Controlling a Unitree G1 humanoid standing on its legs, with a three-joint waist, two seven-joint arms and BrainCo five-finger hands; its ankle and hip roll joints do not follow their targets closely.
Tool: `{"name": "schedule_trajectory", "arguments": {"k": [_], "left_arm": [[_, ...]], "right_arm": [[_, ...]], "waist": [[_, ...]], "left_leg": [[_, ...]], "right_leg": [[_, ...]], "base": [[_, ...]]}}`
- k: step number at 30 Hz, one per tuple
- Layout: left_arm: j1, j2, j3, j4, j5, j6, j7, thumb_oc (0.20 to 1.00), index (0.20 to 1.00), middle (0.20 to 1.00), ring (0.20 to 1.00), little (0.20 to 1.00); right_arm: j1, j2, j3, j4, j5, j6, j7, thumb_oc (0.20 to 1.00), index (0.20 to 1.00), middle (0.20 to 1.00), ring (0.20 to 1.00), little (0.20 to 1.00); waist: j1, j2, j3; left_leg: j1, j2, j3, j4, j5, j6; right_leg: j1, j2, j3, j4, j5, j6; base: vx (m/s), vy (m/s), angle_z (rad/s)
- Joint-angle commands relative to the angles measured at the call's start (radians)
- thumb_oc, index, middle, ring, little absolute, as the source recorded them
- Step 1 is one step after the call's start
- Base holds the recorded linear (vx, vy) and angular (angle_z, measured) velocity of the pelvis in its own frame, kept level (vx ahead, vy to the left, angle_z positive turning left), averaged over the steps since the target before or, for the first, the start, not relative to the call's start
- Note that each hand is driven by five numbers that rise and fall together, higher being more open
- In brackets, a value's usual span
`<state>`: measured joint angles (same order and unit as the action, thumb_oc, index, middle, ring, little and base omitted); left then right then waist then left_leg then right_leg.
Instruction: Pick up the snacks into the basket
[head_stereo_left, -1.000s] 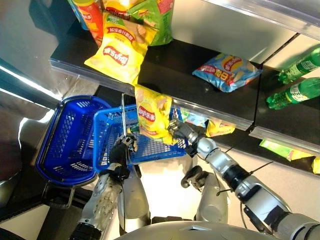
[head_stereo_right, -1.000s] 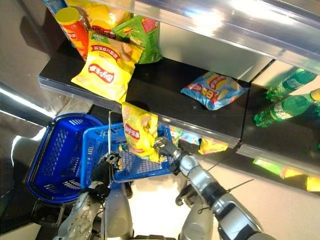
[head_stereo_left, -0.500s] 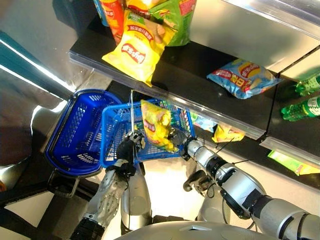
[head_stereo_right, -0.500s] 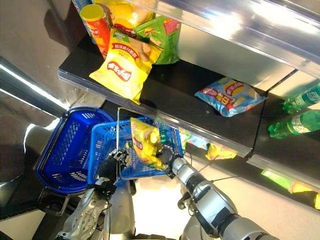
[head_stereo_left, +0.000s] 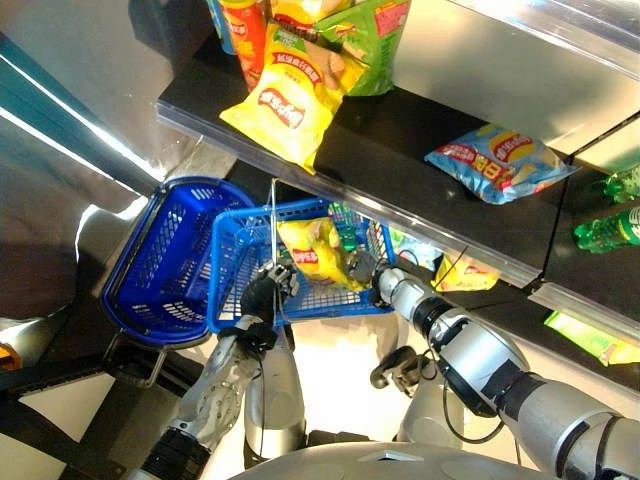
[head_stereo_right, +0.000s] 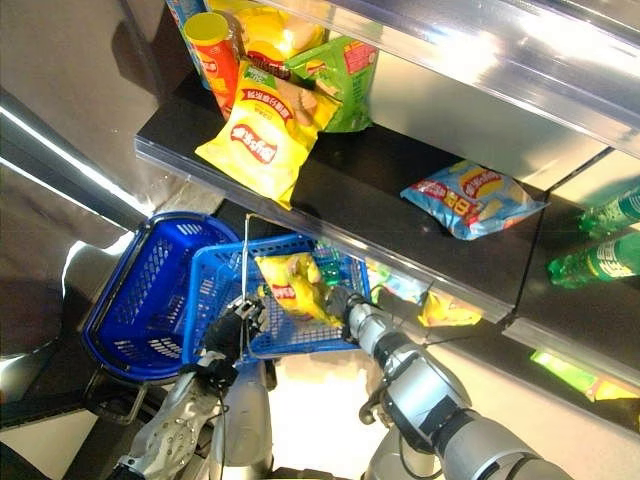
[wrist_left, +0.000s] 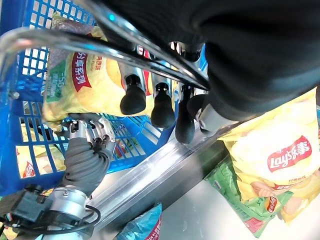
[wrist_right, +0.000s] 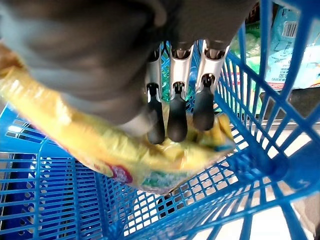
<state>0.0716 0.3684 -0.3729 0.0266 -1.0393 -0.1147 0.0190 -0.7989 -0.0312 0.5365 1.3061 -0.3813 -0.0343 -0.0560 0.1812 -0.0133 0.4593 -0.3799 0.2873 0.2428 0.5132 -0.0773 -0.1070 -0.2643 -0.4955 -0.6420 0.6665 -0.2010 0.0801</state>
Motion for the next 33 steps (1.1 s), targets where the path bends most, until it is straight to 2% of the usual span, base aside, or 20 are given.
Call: {"name": "schedule_trajectory", "arguments": {"k": [1,6,9,15,16,17,19,20,26,32,33], "left_arm": [[-0.121,-0.030,-0.001,-0.381,0.012,-0.142,-0.095,0.200,0.200,0.200,0.200,0.200],[-0.110,-0.031,0.019,-0.372,0.032,-0.151,-0.078,0.200,0.200,0.200,0.200,0.200],[-0.092,-0.025,0.053,-0.354,0.062,-0.160,-0.063,0.200,0.200,0.200,0.200,0.200],[-0.051,-0.029,0.124,-0.289,0.105,-0.161,-0.033,0.200,0.200,0.200,0.200,0.200],[-0.049,-0.029,0.137,-0.277,0.115,-0.162,-0.026,0.200,0.200,0.200,0.200,0.200],[-0.047,-0.030,0.137,-0.276,0.115,-0.162,-0.026,0.200,0.200,0.200,0.200,0.200],[-0.040,-0.032,0.162,-0.242,0.130,-0.165,-0.018,0.200,0.200,0.200,0.200,0.200],[-0.041,-0.032,0.162,-0.243,0.130,-0.165,-0.018,0.200,0.200,0.200,0.200,0.200],[-0.017,-0.044,0.218,-0.114,0.202,-0.164,0.006,0.200,0.200,0.200,0.200,0.200],[0.005,-0.059,0.245,-0.011,0.249,-0.163,0.008,0.200,0.200,0.200,0.200,0.200],[0.013,-0.061,0.245,0.031,0.270,-0.165,0.002,0.200,0.200,0.200,0.200,0.200]], "right_arm": [[-0.015,0.008,0.003,0.014,-0.030,-0.021,-0.044,1.000,1.000,1.000,1.000,1.000],[-0.013,-0.015,0.003,-0.052,-0.019,-0.033,-0.056,1.000,1.000,1.000,1.000,1.000],[0.000,-0.048,0.002,-0.168,0.020,-0.052,-0.067,1.000,1.000,1.000,1.000,1.000],[0.094,-0.124,0.006,-0.475,0.055,-0.063,-0.029,1.000,1.000,1.000,1.000,1.000],[0.111,-0.140,0.005,-0.523,0.046,-0.062,-0.030,1.000,1.000,1.000,1.000,1.000],[0.113,-0.141,0.006,-0.525,0.046,-0.061,-0.029,1.000,1.000,1.000,1.000,1.000],[0.177,-0.179,-0.011,-0.627,0.037,-0.065,-0.022,1.000,1.000,1.000,1.000,1.000],[0.176,-0.180,-0.011,-0.628,0.037,-0.065,-0.023,1.000,1.000,1.000,1.000,1.000],[0.358,-0.286,-0.096,-0.858,0.023,-0.078,-0.007,1.000,1.000,1.000,1.000,1.000],[0.506,-0.336,-0.154,-0.963,0.060,-0.107,0.012,1.000,1.000,1.000,1.000,1.000],[0.550,-0.338,-0.165,-0.946,0.096,-0.118,0.017,1.000,1.000,1.000,1.000,1.000]], "waist": [[0.048,0.047,-0.086],[0.031,0.035,-0.080],[0.009,0.021,-0.074],[-0.033,-0.001,-0.068],[-0.040,-0.005,-0.070],[-0.040,-0.003,-0.070],[-0.059,-0.010,-0.075],[-0.058,-0.010,-0.075],[-0.111,-0.028,-0.100],[-0.144,-0.037,-0.125],[-0.152,-0.035,-0.141]], "left_leg": [[0.057,0.022,0.003,-0.050,0.009,0.014],[0.061,0.025,0.009,-0.048,0.007,0.013],[0.066,0.030,0.019,-0.043,0.006,0.012],[0.078,0.041,0.038,-0.039,0.002,0.009],[0.075,0.042,0.052,-0.052,0.025,0.022],[0.082,0.043,0.040,-0.040,0.002,0.008],[0.090,0.045,0.048,-0.046,0.003,0.008],[0.084,0.045,0.060,-0.055,0.024,0.022],[0.125,0.042,0.082,-0.093,0.031,0.024],[0.167,0.029,0.101,-0.146,0.045,0.023],[0.194,0.021,0.096,-0.175,0.039,0.009]], "right_leg": [[-0.003,-0.017,0.054,0.021,0.189,0.146],[-0.008,-0.017,0.065,0.020,0.192,0.145],[-0.013,-0.013,0.079,0.020,0.196,0.144],[-0.016,-0.014,0.093,0.016,0.204,0.144],[-0.018,-0.014,0.079,-0.001,0.225,0.126],[-0.016,-0.014,0.095,0.015,0.208,0.145],[-0.014,-0.016,0.097,0.008,0.220,0.148],[-0.017,-0.017,0.082,-0.006,0.236,0.130],[0.006,-0.015,0.093,-0.045,0.276,0.141],[0.035,-0.008,0.096,-0.091,0.307,0.149],[0.054,0.000,0.108,-0.108,0.304,0.165]], "base": [[0.00,0.000,0.00],[0.00,0.000,0.00],[0.00,0.000,0.00],[-0.02,0.009,-0.05],[0.00,0.012,-0.18],[0.00,0.017,-0.14],[0.00,0.017,-0.11],[-0.05,0.021,-0.10],[0.01,0.031,-0.09],[0.04,0.030,-0.13],[0.07,0.060,-0.07]]}}
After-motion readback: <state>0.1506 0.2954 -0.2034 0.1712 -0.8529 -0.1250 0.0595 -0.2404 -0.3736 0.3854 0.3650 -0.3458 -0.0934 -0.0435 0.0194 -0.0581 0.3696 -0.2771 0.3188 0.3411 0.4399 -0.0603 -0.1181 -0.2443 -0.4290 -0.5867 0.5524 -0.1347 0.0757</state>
